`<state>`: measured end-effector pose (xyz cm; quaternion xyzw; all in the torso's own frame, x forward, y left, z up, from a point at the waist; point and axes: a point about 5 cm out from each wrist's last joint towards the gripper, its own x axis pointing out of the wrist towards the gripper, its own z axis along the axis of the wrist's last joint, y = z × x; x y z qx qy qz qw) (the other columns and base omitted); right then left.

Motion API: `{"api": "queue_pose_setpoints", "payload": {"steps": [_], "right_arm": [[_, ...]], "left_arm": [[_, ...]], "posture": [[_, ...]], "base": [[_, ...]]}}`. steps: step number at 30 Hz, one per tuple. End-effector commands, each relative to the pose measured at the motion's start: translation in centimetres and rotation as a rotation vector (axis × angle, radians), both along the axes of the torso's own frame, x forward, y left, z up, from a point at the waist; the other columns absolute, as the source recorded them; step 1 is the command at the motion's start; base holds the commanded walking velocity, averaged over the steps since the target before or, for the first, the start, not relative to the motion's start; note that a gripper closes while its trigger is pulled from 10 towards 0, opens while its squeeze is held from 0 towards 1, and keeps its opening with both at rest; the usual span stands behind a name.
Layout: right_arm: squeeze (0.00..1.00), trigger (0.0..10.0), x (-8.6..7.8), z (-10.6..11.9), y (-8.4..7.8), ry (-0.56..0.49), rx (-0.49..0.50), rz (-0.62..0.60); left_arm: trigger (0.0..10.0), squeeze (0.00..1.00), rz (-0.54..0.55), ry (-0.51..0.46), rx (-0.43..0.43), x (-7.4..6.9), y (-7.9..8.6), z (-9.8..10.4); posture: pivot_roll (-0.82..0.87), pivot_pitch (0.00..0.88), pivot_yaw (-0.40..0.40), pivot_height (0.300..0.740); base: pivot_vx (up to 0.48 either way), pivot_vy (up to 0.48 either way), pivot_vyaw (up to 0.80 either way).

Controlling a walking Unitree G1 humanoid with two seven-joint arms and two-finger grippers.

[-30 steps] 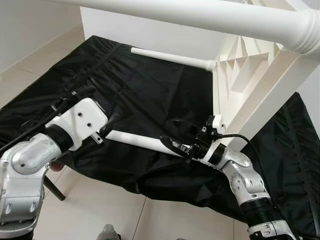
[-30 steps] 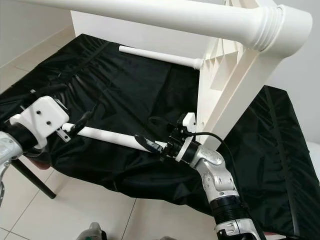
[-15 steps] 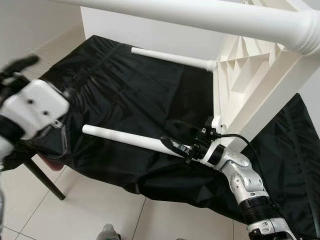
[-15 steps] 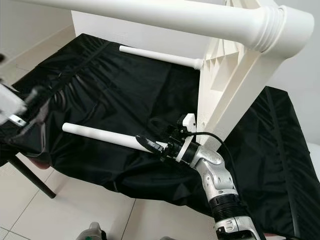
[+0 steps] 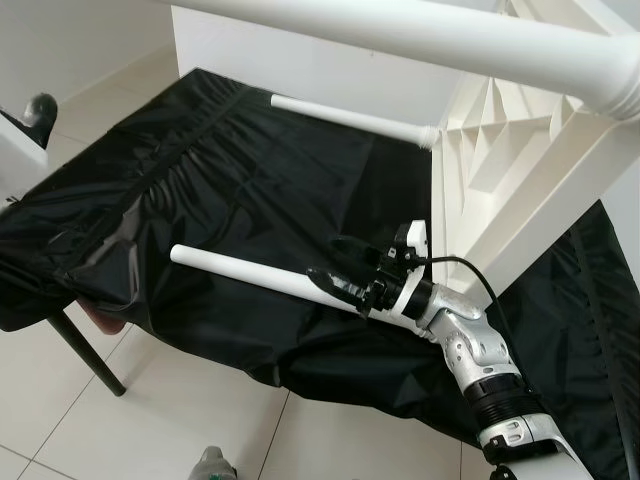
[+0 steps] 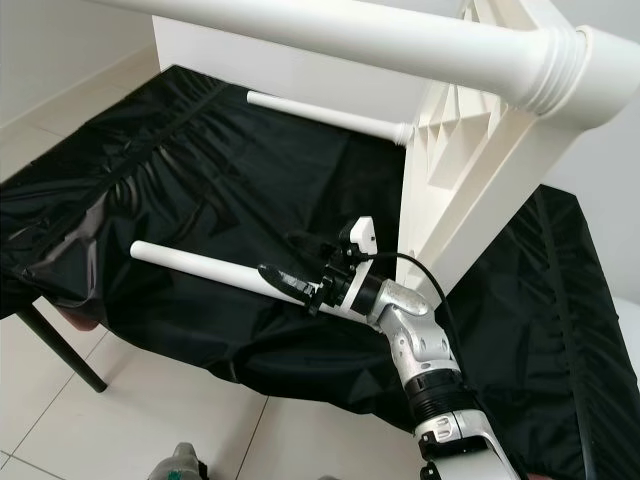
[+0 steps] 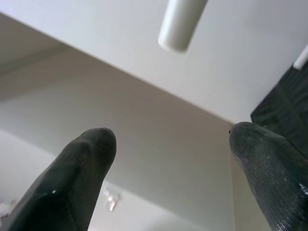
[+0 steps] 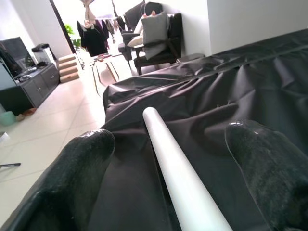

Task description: Building children table

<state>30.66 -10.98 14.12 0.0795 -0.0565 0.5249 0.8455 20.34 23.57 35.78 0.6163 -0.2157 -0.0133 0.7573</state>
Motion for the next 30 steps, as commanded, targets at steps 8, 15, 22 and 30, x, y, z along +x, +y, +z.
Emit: {"api": "queue_pose_setpoints", "payload": {"steps": [8,15,22,30], "right_arm": [[0.00,10.0,0.1,0.2,0.5,-0.028,0.007,-0.006],[0.00,10.0,-0.1,0.4,0.4,-0.041,0.016,-0.017],[0.00,10.0,-0.4,0.3,0.2,-0.044,0.021,-0.034],[0.00,10.0,-0.3,0.0,0.4,-0.038,0.026,-0.040]], "left_arm": [[10.0,0.00,-0.253,0.068,0.073,3.2,-3.7,-1.0],[10.0,0.00,-0.378,0.112,0.135,4.9,-5.6,-1.9],[10.0,0.00,-0.389,0.120,0.181,4.9,-4.9,-0.9],[10.0,0.00,-0.344,0.109,0.164,3.2,-3.7,-0.1]], "posture": [[0.27,0.028,-0.087,0.740],[0.24,0.034,-0.067,0.740],[0.23,0.046,-0.042,0.740],[0.26,0.040,-0.048,0.740]], "base": [[0.000,0.000,0.00],[0.000,0.000,0.00],[0.000,0.000,0.00],[0.000,0.000,0.00]]}}
